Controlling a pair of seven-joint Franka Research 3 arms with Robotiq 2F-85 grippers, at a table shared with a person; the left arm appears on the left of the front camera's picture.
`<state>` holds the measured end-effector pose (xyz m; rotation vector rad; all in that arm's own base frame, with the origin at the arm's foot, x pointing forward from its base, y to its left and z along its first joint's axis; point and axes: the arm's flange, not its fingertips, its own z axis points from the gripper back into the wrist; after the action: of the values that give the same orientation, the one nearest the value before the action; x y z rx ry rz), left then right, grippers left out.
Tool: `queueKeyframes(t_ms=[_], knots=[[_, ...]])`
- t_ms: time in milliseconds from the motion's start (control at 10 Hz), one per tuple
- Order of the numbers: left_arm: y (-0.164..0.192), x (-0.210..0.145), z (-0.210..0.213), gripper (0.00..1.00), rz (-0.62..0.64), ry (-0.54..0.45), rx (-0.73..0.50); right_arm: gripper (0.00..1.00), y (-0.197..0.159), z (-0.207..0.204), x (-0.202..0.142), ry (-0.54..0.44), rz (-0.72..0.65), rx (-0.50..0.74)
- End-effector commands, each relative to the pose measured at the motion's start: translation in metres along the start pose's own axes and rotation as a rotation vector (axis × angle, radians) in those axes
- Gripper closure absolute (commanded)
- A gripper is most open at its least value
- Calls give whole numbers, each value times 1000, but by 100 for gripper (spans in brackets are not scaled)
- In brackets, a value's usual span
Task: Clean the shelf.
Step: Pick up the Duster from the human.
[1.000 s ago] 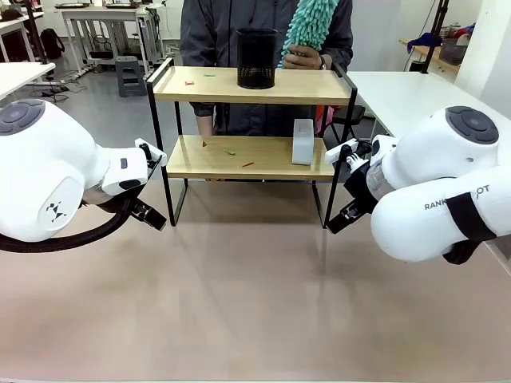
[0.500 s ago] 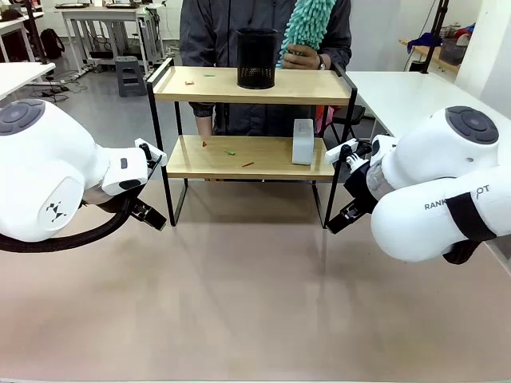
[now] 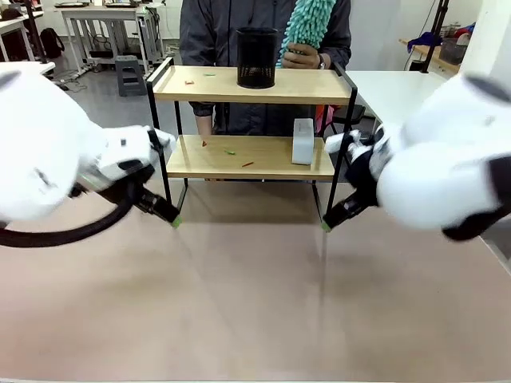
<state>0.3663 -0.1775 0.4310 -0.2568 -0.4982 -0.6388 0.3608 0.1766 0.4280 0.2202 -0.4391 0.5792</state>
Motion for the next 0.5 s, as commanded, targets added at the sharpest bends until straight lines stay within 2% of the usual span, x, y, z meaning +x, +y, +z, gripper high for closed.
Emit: queueKeyframes(t_ms=[0, 100, 200, 300, 400], knots=[[20, -26, 111, 0, 142, -92, -137, 0, -22, 135, -48, -139, -212, 169], [39, -49, 155, 0, 243, -230, -168, 0, -50, 187, -96, -244, -282, 262], [66, -76, 186, 0, 325, -343, -215, 0, -81, 217, -143, -344, -385, 372], [102, -106, 207, 0, 411, -432, -300, 0, -120, 230, -190, -439, -504, 454], [135, -136, 215, 0, 510, -543, -375, 0, -152, 225, -228, -516, -650, 504]])
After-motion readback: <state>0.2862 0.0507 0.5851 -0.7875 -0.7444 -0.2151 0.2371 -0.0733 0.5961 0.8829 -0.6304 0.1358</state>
